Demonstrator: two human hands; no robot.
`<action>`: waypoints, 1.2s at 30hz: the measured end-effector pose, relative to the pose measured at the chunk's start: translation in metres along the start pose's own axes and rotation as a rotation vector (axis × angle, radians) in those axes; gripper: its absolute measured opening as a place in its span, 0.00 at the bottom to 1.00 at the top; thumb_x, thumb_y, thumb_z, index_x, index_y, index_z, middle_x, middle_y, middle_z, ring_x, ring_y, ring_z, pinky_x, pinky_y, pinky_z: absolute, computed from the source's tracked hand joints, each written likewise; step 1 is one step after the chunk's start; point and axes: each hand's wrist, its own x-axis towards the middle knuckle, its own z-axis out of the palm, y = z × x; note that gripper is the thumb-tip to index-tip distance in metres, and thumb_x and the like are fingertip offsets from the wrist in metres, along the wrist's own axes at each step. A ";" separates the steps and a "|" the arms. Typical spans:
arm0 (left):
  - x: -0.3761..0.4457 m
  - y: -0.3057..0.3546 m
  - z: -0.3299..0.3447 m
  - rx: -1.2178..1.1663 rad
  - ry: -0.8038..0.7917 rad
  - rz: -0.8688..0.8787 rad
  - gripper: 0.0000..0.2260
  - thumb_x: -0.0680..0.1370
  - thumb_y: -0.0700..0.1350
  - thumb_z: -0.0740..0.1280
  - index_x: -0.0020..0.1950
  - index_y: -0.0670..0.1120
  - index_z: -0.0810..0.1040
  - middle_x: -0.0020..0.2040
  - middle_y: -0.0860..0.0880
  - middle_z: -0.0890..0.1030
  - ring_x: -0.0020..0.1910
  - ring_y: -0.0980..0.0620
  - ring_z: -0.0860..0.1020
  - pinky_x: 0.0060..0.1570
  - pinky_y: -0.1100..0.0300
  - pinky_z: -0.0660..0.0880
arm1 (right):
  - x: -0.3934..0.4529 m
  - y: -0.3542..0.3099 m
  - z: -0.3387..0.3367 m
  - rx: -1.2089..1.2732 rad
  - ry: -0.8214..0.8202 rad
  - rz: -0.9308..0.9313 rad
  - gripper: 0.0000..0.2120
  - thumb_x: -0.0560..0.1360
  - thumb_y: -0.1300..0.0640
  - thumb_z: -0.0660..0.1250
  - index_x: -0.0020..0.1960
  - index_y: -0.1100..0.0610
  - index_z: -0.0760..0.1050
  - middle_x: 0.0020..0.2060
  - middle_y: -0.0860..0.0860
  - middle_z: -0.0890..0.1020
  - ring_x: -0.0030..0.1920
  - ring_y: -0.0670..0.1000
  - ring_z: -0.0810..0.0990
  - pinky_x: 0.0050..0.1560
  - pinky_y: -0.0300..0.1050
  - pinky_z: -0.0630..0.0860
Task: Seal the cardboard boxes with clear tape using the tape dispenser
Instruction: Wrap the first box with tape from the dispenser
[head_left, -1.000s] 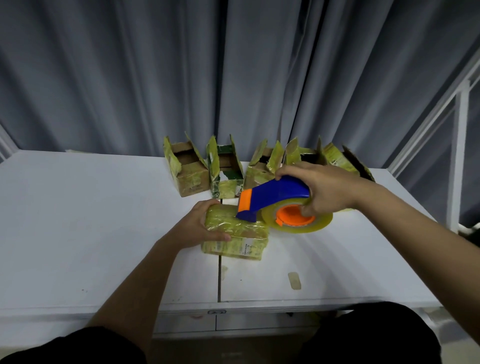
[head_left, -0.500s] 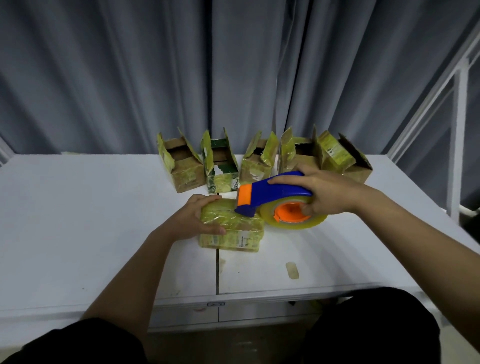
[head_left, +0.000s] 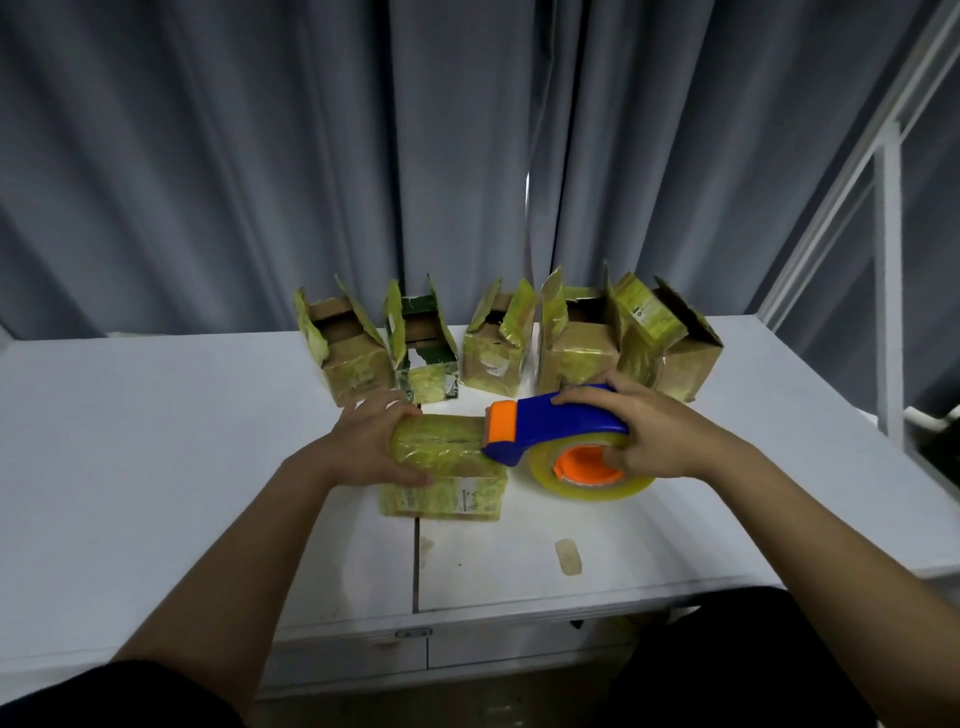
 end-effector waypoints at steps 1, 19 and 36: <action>0.001 0.006 -0.001 0.022 0.001 0.013 0.47 0.53 0.72 0.66 0.69 0.54 0.63 0.69 0.52 0.62 0.71 0.50 0.55 0.71 0.54 0.53 | 0.000 0.001 0.001 0.008 0.009 0.001 0.37 0.69 0.59 0.71 0.70 0.34 0.61 0.58 0.46 0.67 0.55 0.50 0.73 0.52 0.47 0.76; -0.006 0.007 0.017 -0.061 0.091 0.054 0.43 0.64 0.55 0.77 0.72 0.48 0.59 0.66 0.49 0.65 0.63 0.54 0.62 0.61 0.59 0.66 | -0.005 0.008 -0.005 -0.065 0.020 -0.051 0.36 0.71 0.60 0.72 0.73 0.41 0.61 0.62 0.48 0.64 0.58 0.51 0.70 0.54 0.47 0.76; -0.001 0.005 0.018 -0.028 0.108 0.088 0.41 0.65 0.55 0.76 0.72 0.50 0.60 0.65 0.51 0.66 0.59 0.58 0.60 0.59 0.59 0.66 | -0.018 0.028 0.046 0.175 0.092 0.045 0.38 0.68 0.58 0.74 0.69 0.35 0.60 0.57 0.43 0.65 0.60 0.47 0.66 0.61 0.41 0.68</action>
